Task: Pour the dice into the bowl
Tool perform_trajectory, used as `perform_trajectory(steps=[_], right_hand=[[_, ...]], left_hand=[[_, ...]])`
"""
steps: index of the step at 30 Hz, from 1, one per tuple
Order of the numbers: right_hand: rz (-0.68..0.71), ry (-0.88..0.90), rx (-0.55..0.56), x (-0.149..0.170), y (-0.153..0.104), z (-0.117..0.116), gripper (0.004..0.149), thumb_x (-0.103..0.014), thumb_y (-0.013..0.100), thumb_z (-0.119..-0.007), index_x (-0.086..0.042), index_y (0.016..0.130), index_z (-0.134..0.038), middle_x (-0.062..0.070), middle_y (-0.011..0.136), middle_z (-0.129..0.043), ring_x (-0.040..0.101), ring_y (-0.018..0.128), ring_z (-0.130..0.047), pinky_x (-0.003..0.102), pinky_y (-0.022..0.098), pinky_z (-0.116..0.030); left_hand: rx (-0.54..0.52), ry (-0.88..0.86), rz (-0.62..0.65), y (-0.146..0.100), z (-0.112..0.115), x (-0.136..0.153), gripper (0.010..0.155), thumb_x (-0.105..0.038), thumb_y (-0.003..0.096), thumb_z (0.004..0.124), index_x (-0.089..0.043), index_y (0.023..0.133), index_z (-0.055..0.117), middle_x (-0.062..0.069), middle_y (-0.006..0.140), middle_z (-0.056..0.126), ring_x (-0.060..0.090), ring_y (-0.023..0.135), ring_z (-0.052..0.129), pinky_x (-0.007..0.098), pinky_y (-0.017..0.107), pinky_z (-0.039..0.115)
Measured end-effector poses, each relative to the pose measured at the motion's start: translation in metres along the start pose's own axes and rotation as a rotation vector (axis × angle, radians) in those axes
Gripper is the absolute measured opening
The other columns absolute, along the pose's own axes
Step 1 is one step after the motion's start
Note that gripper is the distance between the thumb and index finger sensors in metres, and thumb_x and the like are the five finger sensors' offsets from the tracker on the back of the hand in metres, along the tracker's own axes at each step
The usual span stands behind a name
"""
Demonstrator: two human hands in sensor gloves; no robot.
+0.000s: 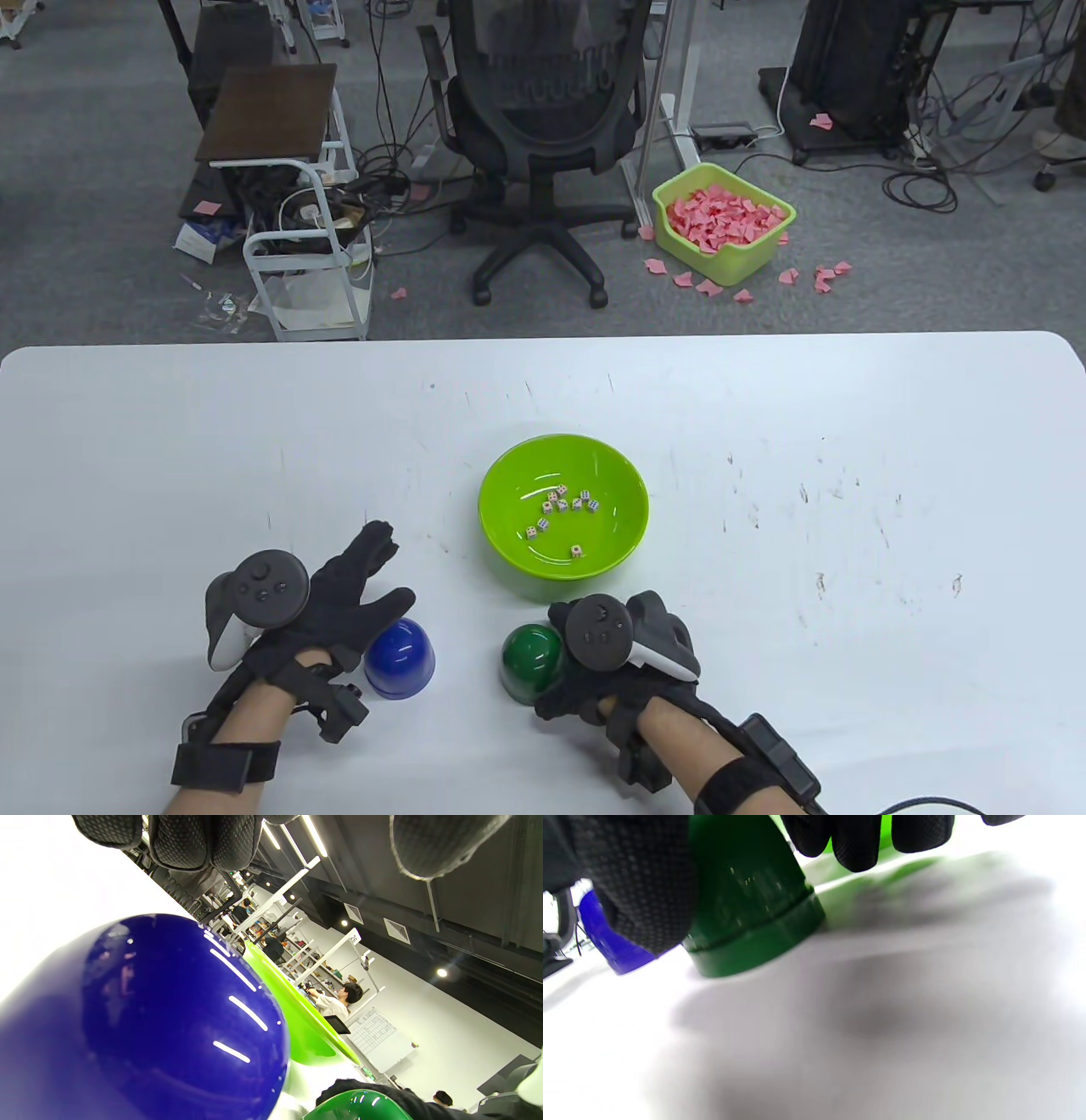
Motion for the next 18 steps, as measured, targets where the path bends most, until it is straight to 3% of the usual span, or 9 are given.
perform_trajectory(steps=[4, 8, 12, 18], right_hand=[[0.023, 0.052, 0.085, 0.0, -0.009, 0.03, 0.099, -0.052, 0.042, -0.095, 0.004, 0.11, -0.05, 0.036, 0.112, -0.061, 0.067, 0.092, -0.059, 0.086, 0.06, -0.042], [0.078, 0.079, 0.254, 0.001, -0.012, 0.06, 0.09, -0.054, 0.044, -0.093, 0.001, 0.107, -0.06, 0.032, 0.107, -0.072, 0.063, 0.088, -0.069, 0.086, 0.06, -0.045], [0.114, 0.104, 0.453, 0.008, -0.013, 0.083, 0.092, -0.055, 0.045, -0.091, 0.0, 0.109, -0.056, 0.031, 0.11, -0.068, 0.063, 0.09, -0.067, 0.086, 0.061, -0.044], [0.151, 0.095, 0.612, 0.019, -0.013, 0.094, 0.098, -0.059, 0.046, -0.088, -0.003, 0.114, -0.044, 0.033, 0.115, -0.057, 0.065, 0.095, -0.057, 0.086, 0.062, -0.042]], left_hand=[[-0.019, 0.037, 0.02, -0.002, -0.002, -0.004, 0.09, -0.066, 0.0442, 0.075, -0.023, 0.112, 0.034, 0.015, 0.113, 0.057, 0.043, 0.102, 0.062, 0.065, 0.075, 0.056], [-0.068, 0.168, 0.068, -0.005, -0.003, -0.014, 0.089, -0.066, 0.0441, 0.075, -0.024, 0.112, 0.034, 0.014, 0.114, 0.056, 0.042, 0.103, 0.062, 0.065, 0.075, 0.056], [-0.092, 0.318, 0.109, -0.009, -0.001, -0.025, 0.089, -0.066, 0.044, 0.076, -0.026, 0.112, 0.035, 0.014, 0.115, 0.055, 0.042, 0.104, 0.062, 0.065, 0.075, 0.056], [-0.081, 0.432, 0.131, -0.011, 0.007, -0.029, 0.091, -0.068, 0.043, 0.076, -0.031, 0.112, 0.03, 0.012, 0.117, 0.048, 0.042, 0.106, 0.058, 0.066, 0.076, 0.054]])
Point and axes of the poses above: the tracker on the back of each hand, its own x axis roughly to the little-finger side, its own y axis roughly from the wrist to the fingertips, z = x × y, the point moved 3 cm from there along y, roughly from the wrist to the fingertips
